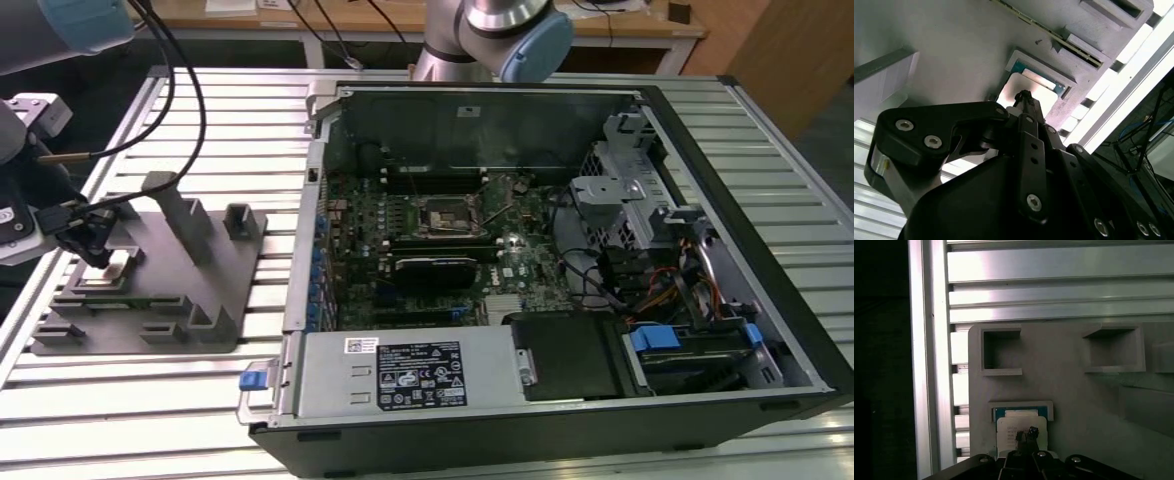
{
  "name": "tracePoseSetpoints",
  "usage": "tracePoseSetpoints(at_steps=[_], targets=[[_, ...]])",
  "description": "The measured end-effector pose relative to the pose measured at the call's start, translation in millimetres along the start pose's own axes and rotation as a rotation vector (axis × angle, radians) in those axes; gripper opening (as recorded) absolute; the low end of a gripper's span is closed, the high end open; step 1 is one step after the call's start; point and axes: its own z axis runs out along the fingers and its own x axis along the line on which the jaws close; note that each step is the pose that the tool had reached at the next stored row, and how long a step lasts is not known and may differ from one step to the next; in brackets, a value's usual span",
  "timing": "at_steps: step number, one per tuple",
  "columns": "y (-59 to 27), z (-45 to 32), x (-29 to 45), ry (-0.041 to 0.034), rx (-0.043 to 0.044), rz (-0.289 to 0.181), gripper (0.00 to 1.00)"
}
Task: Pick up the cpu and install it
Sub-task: 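Pick up the cpu and move it towards the insertion slot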
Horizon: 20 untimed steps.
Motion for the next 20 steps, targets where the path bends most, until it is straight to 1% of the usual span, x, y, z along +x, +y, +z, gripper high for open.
tracePoseSetpoints(at_steps=[5,6,7,9,10,12,13,15,16,17,18,19,20], targets=[[0.0,0.1,0.0,-0.0001,-0.0001,0.0,0.11],[0.0,0.0,0.0,-0.0001,0.0,0.0,0.17],[0.0,0.1,0.0,-0.0001,0.0,0.0,0.17],[0.0,0.1,0.0,-0.0001,0.0,0.0,0.29],[0.0,0.1,0.0,-0.0002,0.0001,0.0,0.29],[0.0,0.1,0.0,-0.0001,0.0,0.0,0.41],[0.0,0.1,0.0,-0.0001,0.0,0.0,0.41],[0.0,0.1,0.0,-0.0001,0.0,0.0,0.53],[0.0,0.1,0.0,-0.0001,0.0,0.0,0.53],[0.0,0.1,0.0,-0.0001,0.0001,0.0,0.58],[0.0,0.1,0.0,-0.0001,0.0,0.0,0.58],[0.0,0.1,0.0,-0.0001,0.0001,0.0,0.65],[0.0,0.1,0.0,-0.0001,0.0001,0.0,0.65]])
